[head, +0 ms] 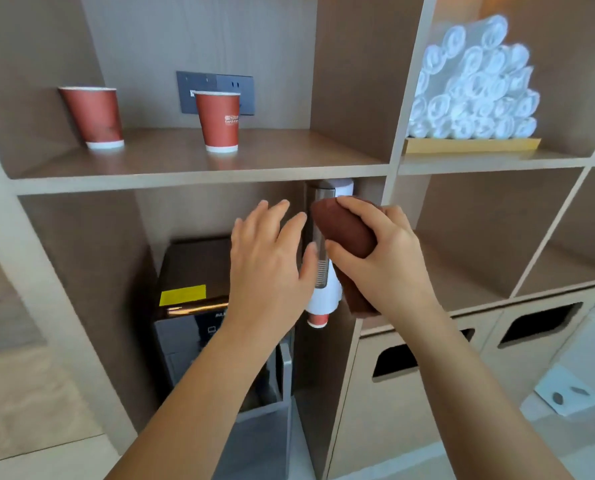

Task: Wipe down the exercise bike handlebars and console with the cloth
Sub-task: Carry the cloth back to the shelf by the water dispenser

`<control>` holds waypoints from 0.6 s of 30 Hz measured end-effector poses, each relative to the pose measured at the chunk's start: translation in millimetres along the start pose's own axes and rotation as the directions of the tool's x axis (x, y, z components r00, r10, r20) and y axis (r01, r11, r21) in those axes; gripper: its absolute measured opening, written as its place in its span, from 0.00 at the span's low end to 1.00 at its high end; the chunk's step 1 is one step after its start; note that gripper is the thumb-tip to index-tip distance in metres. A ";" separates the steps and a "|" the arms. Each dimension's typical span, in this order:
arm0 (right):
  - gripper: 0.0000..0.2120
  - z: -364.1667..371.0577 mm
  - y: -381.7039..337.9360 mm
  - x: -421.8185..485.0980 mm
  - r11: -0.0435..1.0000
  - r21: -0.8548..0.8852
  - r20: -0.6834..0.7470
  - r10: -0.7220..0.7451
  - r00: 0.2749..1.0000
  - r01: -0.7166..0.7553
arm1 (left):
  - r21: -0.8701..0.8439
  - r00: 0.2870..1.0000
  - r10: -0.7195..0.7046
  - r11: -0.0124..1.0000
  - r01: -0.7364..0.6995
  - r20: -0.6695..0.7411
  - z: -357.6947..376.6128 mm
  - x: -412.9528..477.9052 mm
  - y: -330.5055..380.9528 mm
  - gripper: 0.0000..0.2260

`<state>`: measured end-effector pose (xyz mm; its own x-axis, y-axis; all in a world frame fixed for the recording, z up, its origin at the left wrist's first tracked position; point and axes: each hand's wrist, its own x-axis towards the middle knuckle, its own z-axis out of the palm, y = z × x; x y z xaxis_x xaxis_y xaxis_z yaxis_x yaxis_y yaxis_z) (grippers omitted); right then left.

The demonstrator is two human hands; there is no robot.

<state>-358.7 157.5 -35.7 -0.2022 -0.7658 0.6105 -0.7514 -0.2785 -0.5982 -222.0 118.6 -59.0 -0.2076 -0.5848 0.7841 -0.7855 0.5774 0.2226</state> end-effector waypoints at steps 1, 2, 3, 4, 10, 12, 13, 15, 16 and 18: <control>0.25 1.5 5.1 16.8 1.000 0.011 -0.003 -0.017 1.000 0.017 | 0.010 1.000 0.009 1.000 -0.009 -0.016 9.6 15.4 -1.8 0.18; 0.25 3.3 9.6 32.9 0.999 0.025 -0.007 -0.039 0.999 0.039 | 0.018 0.999 0.017 1.000 -0.016 -0.038 17.9 29.8 -3.9 0.18; 0.25 5.4 13.1 47.8 0.997 0.042 -0.014 -0.063 0.998 0.063 | 0.024 0.998 0.020 1.000 -0.019 -0.061 25.0 43.1 -7.0 0.18; 0.25 7.1 16.0 62.1 0.994 0.060 -0.025 -0.086 0.996 0.088 | 0.031 0.997 0.020 0.999 -0.017 -0.081 30.8 55.4 -10.7 0.18; 0.25 18.5 18.2 137.3 0.978 0.078 -0.105 -0.186 0.977 0.195 | 0.102 0.988 0.042 0.994 -0.026 -0.151 49.2 114.6 -35.2 0.19; 0.25 23.7 17.0 158.4 0.976 0.049 -0.100 -0.207 0.973 0.213 | 0.140 0.986 0.038 0.990 -0.015 -0.160 53.2 130.4 -42.6 0.19; 0.25 25.7 16.1 167.3 0.976 0.039 -0.091 -0.208 0.974 0.212 | 0.156 0.987 0.036 0.988 -0.011 -0.160 54.4 136.5 -45.8 0.19; 0.25 30.5 14.0 186.5 0.980 0.021 -0.069 -0.195 0.978 0.197 | 0.182 0.988 0.042 0.983 -0.015 -0.147 55.0 148.9 -51.5 0.20; 0.25 33.5 13.6 194.3 0.983 0.006 -0.049 -0.185 0.982 0.185 | 0.198 0.989 0.047 0.980 -0.019 -0.137 55.0 153.1 -53.2 0.20; 0.25 41.4 14.6 206.3 0.987 -0.030 -0.008 -0.157 0.988 0.157 | 0.221 0.992 0.049 0.975 -0.023 -0.116 55.1 157.2 -56.1 0.21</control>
<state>-385.4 -28.5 60.1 -0.0865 -0.7076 0.7013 -0.7923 -0.3778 -0.4790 -242.8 -37.1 19.8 -0.1771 -0.4856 0.8560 -0.8902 0.4500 0.0712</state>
